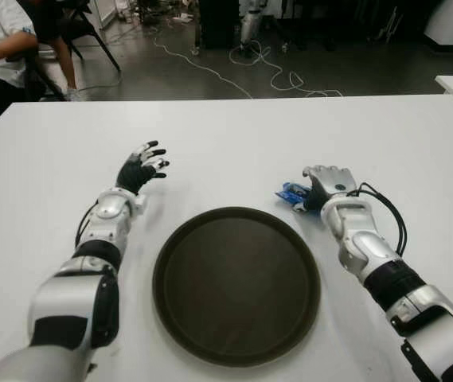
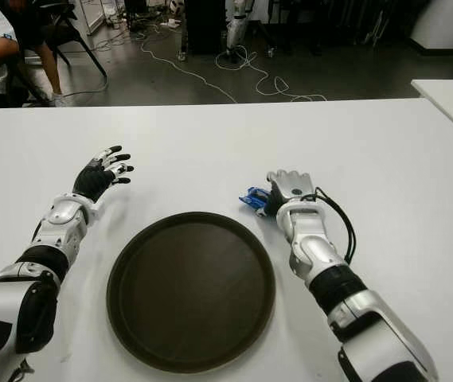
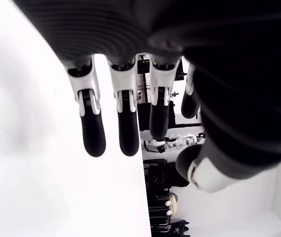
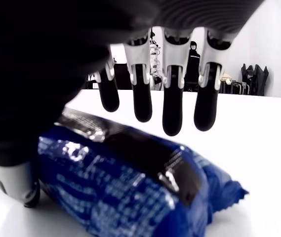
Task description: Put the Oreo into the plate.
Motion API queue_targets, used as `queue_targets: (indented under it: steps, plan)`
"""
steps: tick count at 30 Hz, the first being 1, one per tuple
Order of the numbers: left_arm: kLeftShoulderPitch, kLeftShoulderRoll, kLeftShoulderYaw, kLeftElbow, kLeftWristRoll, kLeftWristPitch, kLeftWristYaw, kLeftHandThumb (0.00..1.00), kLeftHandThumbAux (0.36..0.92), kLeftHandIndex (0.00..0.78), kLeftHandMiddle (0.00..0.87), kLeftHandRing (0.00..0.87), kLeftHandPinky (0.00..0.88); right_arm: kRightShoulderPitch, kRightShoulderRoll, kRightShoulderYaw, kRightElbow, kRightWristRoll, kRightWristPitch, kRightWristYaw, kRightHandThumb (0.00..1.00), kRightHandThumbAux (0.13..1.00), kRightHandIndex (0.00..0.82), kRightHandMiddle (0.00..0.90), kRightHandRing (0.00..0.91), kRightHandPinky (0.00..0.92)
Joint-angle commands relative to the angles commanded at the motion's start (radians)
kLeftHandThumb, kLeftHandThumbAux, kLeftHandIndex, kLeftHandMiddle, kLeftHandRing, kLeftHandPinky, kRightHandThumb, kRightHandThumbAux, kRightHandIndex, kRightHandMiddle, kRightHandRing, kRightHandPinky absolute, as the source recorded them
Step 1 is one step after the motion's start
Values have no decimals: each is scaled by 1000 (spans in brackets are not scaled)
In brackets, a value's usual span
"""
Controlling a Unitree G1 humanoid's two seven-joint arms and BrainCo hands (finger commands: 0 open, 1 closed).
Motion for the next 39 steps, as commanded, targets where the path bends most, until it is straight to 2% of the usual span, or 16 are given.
queue_targets:
  steps: [7, 9, 14, 18, 29, 39]
  plan:
    - [0, 1, 2, -1, 0, 4, -3, 41, 728, 108, 193, 250, 333, -25, -48, -25, 13, 156, -172, 205, 161, 611, 163, 257, 303, 350]
    - [0, 1, 2, -1, 0, 3, -5, 41, 723, 108, 193, 251, 334, -30, -73, -32, 20, 213, -261, 272, 164, 603, 136, 245, 294, 331]
    - [0, 1, 4, -2, -3, 5, -7, 43, 714, 108, 192, 250, 332, -45, -100, -38, 51, 273, -369, 338, 158, 591, 113, 232, 274, 292]
    - [0, 2, 1, -2, 0, 4, -6, 43, 708, 110, 194, 250, 328, -67, -108, -35, 106, 294, -429, 351, 151, 595, 108, 222, 257, 263]
    - [1, 2, -2, -5, 1, 0, -9, 66, 718, 109, 196, 254, 336, -97, -119, -36, 185, 324, -511, 347, 136, 620, 133, 242, 264, 247]
    - [0, 2, 2, -5, -4, 5, -21, 47, 720, 102, 189, 253, 343, -115, -127, -34, 203, 330, -513, 362, 137, 634, 138, 249, 283, 278]
